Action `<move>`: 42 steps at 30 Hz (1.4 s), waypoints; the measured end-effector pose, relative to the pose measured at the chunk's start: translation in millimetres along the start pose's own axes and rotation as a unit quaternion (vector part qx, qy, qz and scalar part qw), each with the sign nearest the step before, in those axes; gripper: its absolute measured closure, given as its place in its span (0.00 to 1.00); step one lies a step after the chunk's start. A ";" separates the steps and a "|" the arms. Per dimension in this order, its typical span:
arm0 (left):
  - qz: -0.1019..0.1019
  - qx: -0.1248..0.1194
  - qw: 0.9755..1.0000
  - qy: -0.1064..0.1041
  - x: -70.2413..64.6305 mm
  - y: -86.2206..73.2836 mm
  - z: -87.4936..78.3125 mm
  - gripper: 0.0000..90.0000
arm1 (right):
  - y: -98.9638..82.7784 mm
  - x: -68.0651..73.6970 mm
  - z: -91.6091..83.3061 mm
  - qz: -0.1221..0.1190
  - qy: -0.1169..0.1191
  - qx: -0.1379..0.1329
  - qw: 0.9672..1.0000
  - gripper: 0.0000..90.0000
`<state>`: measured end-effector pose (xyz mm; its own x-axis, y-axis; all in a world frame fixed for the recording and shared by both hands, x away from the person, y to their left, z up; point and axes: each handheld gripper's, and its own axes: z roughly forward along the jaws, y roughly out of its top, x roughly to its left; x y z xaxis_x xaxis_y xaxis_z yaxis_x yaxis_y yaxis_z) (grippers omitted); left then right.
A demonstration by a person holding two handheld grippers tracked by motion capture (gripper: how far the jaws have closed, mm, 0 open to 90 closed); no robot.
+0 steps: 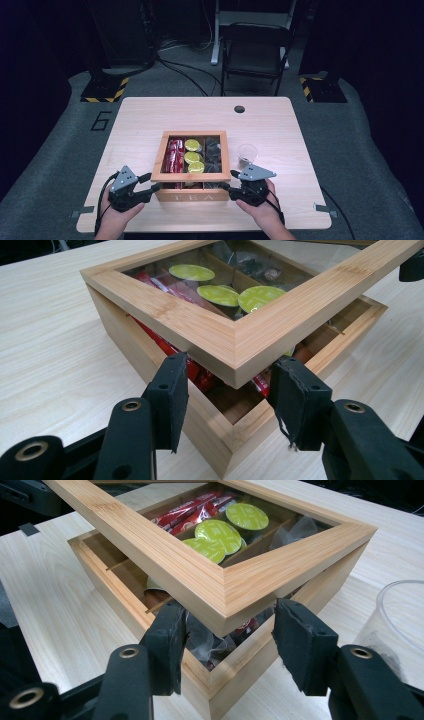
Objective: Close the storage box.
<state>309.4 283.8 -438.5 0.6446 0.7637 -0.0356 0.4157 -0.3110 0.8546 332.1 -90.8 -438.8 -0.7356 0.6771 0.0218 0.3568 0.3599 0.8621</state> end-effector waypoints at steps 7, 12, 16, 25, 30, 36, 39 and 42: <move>-0.008 0.004 1.000 -0.002 -0.7 -8.5 4.7 0.55 | -7.7 0.9 3.4 0.000 0.001 0.006 1.000 0.52; -0.010 0.012 1.000 -0.005 -1.7 -11.1 7.1 0.56 | -11.7 1.4 5.3 -0.001 0.003 0.012 1.000 0.52; -0.005 0.015 1.000 -0.005 -1.6 -12.3 8.4 0.56 | -12.9 1.4 6.4 -0.003 0.003 0.015 1.000 0.52; -0.002 0.030 1.000 -0.007 -2.5 -14.2 10.9 0.56 | -16.0 1.2 10.7 0.000 0.013 0.029 0.999 0.53; -0.007 0.039 0.999 -0.010 -3.6 -15.4 12.4 0.53 | -17.1 1.8 10.9 0.004 0.016 0.037 0.999 0.52; -0.005 0.044 0.999 -0.007 -4.1 -16.1 14.2 0.53 | -17.5 1.3 12.0 0.009 0.021 0.044 0.999 0.51; -0.007 0.049 0.999 -0.008 -4.3 -16.6 15.4 0.50 | -18.0 2.0 12.4 0.004 0.016 0.047 0.999 0.48; -0.008 0.051 0.999 -0.007 -5.1 -16.9 16.5 0.49 | -17.7 3.3 12.1 -0.009 0.010 0.052 0.999 0.48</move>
<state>309.6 275.8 -461.4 0.6454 0.7617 -0.0566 0.4884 -0.3547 0.7973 330.3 -87.2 -460.1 -0.7535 0.6572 0.0170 0.4001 0.4379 0.8051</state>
